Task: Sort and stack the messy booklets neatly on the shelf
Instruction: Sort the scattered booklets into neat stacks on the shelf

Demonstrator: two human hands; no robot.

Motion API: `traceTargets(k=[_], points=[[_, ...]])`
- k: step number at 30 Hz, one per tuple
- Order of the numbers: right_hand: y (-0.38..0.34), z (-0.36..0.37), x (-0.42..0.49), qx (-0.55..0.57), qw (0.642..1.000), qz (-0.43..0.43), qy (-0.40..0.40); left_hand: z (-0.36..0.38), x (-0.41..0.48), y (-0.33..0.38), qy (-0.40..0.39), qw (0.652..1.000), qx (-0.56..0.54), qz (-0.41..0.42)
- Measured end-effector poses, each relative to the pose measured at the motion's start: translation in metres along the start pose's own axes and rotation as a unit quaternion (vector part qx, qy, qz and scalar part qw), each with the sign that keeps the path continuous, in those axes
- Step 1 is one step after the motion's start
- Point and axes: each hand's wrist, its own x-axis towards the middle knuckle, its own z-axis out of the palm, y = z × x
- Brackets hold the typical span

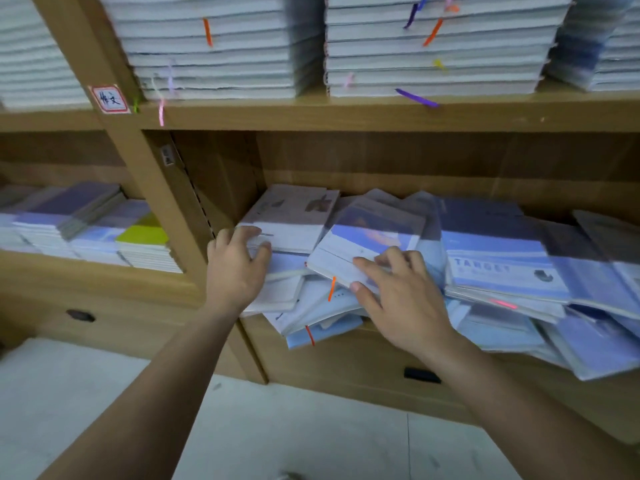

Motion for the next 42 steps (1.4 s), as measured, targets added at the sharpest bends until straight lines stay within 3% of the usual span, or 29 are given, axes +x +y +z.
traceTargets(k=[4,8,11,15,20,25,29,32,35,39,42], points=[[0.003,0.004,-0.004,0.024,0.999,-0.002,0.034,0.013,0.016,-0.003,-0.064,0.995,-0.005,-0.07],[0.004,0.007,-0.005,0.066,0.997,0.01,0.047,0.019,0.011,0.004,-0.017,0.995,-0.027,-0.09],[0.005,0.009,-0.003,0.083,0.995,0.018,0.058,0.006,0.012,-0.003,-0.036,0.987,-0.086,-0.134],[0.007,0.01,-0.003,0.108,0.992,0.015,0.055,-0.008,0.003,-0.01,-0.037,0.982,-0.143,-0.119],[0.009,0.009,-0.003,0.141,0.989,0.008,0.04,-0.027,-0.011,-0.004,0.008,0.914,-0.372,-0.16],[0.006,0.004,-0.007,0.134,0.99,0.008,0.032,-0.045,-0.021,0.001,0.034,0.881,-0.447,-0.153],[0.006,-0.003,-0.012,0.165,0.986,-0.008,0.005,-0.044,-0.039,0.012,0.0,0.859,-0.486,-0.163],[0.007,-0.015,-0.015,0.248,0.968,0.028,-0.014,-0.035,-0.049,0.023,-0.049,0.878,-0.461,-0.115],[0.008,-0.023,-0.018,0.255,0.966,0.034,-0.024,-0.026,-0.055,0.033,-0.093,0.924,-0.368,-0.041],[0.006,-0.02,-0.022,0.173,0.981,0.013,-0.082,-0.011,-0.052,0.035,-0.149,0.96,-0.235,0.012],[0.002,-0.015,-0.02,0.075,0.993,0.024,-0.086,-0.006,-0.048,0.034,-0.144,0.971,-0.193,0.011]])
